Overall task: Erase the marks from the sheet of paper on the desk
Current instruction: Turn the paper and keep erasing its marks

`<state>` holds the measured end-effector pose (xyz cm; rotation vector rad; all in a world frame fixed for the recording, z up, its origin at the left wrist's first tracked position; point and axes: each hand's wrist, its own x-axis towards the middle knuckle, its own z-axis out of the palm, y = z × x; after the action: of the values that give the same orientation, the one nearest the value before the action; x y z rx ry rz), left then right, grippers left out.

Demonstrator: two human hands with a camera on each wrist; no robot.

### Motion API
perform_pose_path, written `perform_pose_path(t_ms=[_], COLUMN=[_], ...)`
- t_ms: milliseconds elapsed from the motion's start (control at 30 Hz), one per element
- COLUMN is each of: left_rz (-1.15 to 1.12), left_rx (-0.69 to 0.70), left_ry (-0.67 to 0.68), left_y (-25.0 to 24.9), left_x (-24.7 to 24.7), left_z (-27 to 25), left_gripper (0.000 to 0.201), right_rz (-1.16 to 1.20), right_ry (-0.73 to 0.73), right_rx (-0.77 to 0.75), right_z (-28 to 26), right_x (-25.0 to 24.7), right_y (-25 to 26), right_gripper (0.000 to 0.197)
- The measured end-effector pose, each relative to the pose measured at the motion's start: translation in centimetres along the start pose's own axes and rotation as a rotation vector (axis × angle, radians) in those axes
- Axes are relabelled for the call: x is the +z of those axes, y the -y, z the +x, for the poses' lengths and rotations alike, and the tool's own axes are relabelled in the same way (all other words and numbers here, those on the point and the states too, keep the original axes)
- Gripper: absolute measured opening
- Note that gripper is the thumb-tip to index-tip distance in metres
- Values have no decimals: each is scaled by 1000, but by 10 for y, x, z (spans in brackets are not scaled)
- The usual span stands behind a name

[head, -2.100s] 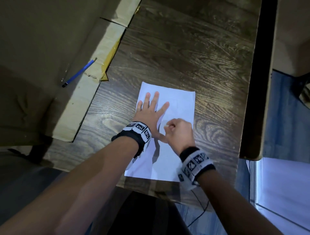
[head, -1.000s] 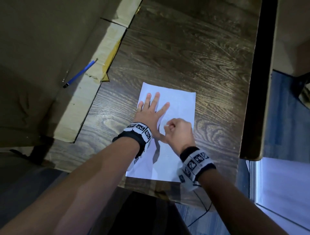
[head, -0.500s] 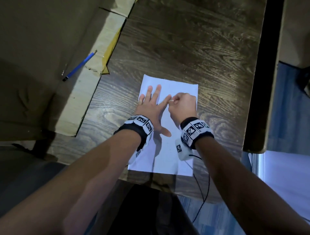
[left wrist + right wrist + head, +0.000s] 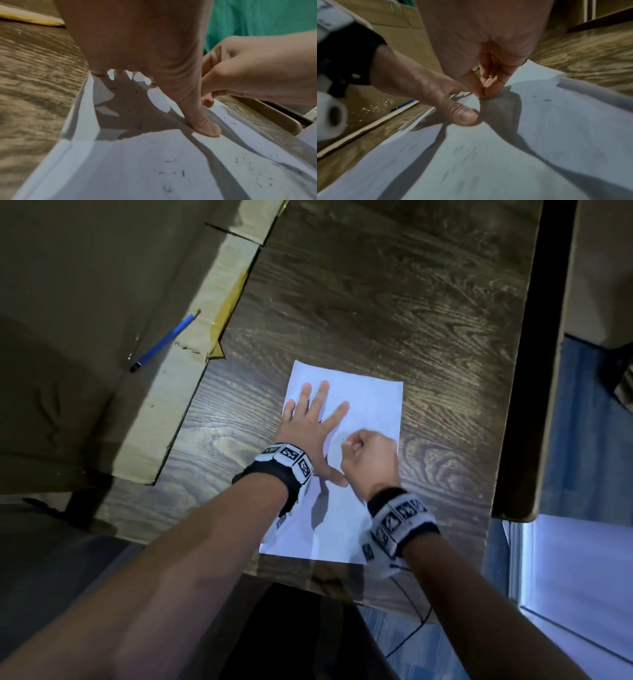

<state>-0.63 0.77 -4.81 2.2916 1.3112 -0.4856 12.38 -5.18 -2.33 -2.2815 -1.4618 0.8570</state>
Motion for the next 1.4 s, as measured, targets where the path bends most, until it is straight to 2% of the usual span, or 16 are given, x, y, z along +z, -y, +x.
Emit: perform_pose_path(t_ms=[67, 200, 267, 367, 433, 567, 633, 733, 800, 933, 1000, 1100, 1167, 1300, 1400], left_rz=[5, 7, -4, -14, -3, 8, 5, -5, 2, 10, -10, -15, -8, 8, 4], left_rx=[-3, -11, -7, -4, -7, -9, -5, -3, -4, -2, 2, 0, -4, 1, -4], left_ry=[3, 19, 14, 0, 0, 11, 7, -3, -4, 14, 0, -5, -13, -12, -17], left_y=[0, -2, -2, 0, -1, -3, -2, -1, -1, -2, -1, -1, -1, 0, -1], left_x=[1, 0, 0, 0, -1, -2, -1, 0, 0, -2, -1, 0, 1, 3, 4], left_z=[0, 1, 0, -1, -1, -1, -1, -1, -1, -1, -1, -2, -1, 1, 2], left_gripper=[144, 146, 146, 142, 142, 145, 144, 140, 141, 144, 143, 140, 141, 145, 146], right_rz=[-7, 40, 13, 24, 10, 45, 17, -8, -45, 18, 4, 14, -15, 28, 43], right_ry=[38, -37, -53, 37, 49, -66, -70, 9, 40, -53, -58, 40, 66, -57, -54], right_rx=[-15, 1, 4, 19, 5, -9, 3, 3, -22, -4, 0, 36, 22, -20, 36], right_z=[2, 46, 32, -7, 1, 43, 27, -11, -1, 40, 20, -24, -19, 15, -8], right_x=[-2, 0, 3, 3, 2, 4, 5, 3, 0, 4, 7, 6, 3, 2, 3], right_y=[2, 12, 7, -4, 0, 9, 2, -9, -3, 4, -5, -20, -17, -10, -18], right_gripper=[11, 12, 10, 10, 9, 9, 9, 10, 8, 9, 8, 11, 10, 8, 12])
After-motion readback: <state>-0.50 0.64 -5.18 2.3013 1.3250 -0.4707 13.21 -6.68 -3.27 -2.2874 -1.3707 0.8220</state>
